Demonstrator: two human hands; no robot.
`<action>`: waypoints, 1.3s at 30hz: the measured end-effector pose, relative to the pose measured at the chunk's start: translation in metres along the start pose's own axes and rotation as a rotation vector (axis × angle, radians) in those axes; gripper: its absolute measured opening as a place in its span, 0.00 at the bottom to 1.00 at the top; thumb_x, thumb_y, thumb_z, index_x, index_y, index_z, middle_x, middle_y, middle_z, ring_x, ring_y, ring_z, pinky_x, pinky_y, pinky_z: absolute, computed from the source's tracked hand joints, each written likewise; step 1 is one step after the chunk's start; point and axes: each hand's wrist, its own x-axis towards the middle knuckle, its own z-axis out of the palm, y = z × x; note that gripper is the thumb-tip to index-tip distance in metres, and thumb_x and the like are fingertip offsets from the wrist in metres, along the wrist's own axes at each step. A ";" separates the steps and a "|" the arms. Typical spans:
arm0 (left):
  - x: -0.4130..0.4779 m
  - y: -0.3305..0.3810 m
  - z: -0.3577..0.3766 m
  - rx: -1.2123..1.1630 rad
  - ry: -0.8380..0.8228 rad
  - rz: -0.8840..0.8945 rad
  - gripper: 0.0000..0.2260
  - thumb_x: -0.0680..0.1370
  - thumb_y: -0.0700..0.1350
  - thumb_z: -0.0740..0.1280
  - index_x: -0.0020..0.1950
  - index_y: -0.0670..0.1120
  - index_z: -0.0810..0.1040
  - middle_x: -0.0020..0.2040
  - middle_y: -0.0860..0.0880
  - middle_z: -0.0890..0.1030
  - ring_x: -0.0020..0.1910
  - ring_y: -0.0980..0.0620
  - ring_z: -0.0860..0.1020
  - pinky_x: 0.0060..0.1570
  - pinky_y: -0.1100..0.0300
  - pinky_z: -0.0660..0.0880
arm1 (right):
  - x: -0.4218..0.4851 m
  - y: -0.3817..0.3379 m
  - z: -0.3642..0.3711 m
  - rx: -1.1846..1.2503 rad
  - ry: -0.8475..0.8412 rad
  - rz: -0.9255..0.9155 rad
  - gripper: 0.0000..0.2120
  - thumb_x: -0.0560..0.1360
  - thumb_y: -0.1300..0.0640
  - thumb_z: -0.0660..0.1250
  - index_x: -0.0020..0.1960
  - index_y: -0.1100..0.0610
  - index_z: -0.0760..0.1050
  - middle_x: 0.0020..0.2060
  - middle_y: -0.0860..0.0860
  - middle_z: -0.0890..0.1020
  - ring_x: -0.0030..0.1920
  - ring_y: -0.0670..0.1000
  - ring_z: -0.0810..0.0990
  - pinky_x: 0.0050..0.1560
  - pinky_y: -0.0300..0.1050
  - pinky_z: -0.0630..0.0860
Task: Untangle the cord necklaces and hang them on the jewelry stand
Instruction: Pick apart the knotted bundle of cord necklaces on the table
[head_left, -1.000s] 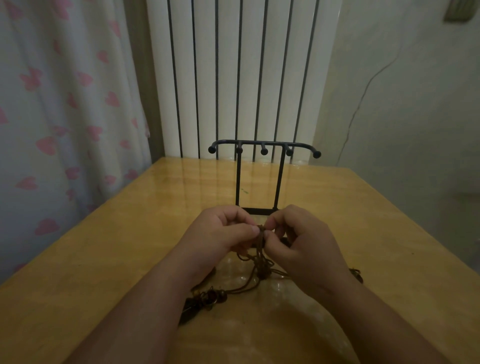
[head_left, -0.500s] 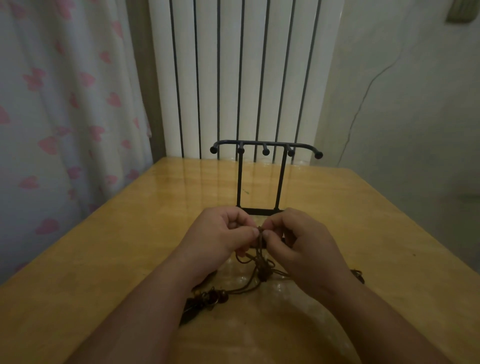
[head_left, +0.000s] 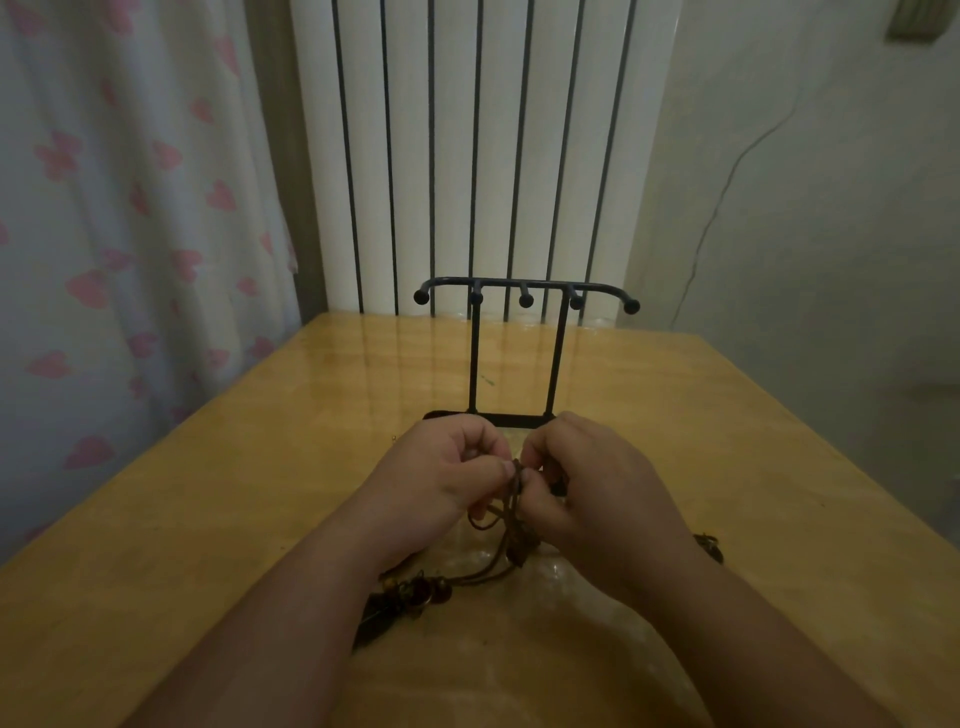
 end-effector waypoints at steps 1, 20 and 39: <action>0.000 0.000 0.000 0.010 -0.010 0.001 0.10 0.76 0.38 0.67 0.37 0.51 0.78 0.30 0.53 0.78 0.32 0.54 0.75 0.36 0.56 0.75 | 0.000 0.000 0.000 -0.003 -0.012 -0.004 0.04 0.71 0.46 0.59 0.41 0.46 0.68 0.36 0.39 0.68 0.39 0.40 0.67 0.36 0.34 0.61; -0.001 0.000 -0.002 0.088 0.025 0.010 0.08 0.72 0.42 0.71 0.35 0.55 0.81 0.32 0.53 0.80 0.33 0.56 0.77 0.37 0.57 0.77 | -0.002 -0.004 -0.004 0.033 -0.078 -0.010 0.06 0.72 0.48 0.61 0.39 0.43 0.64 0.36 0.40 0.69 0.40 0.39 0.68 0.35 0.35 0.61; -0.003 0.002 -0.007 0.058 -0.016 0.029 0.07 0.75 0.39 0.71 0.39 0.49 0.82 0.31 0.53 0.81 0.31 0.59 0.78 0.35 0.64 0.74 | -0.002 -0.007 -0.007 0.099 -0.101 0.009 0.10 0.74 0.50 0.63 0.38 0.42 0.63 0.37 0.41 0.70 0.39 0.40 0.68 0.35 0.35 0.62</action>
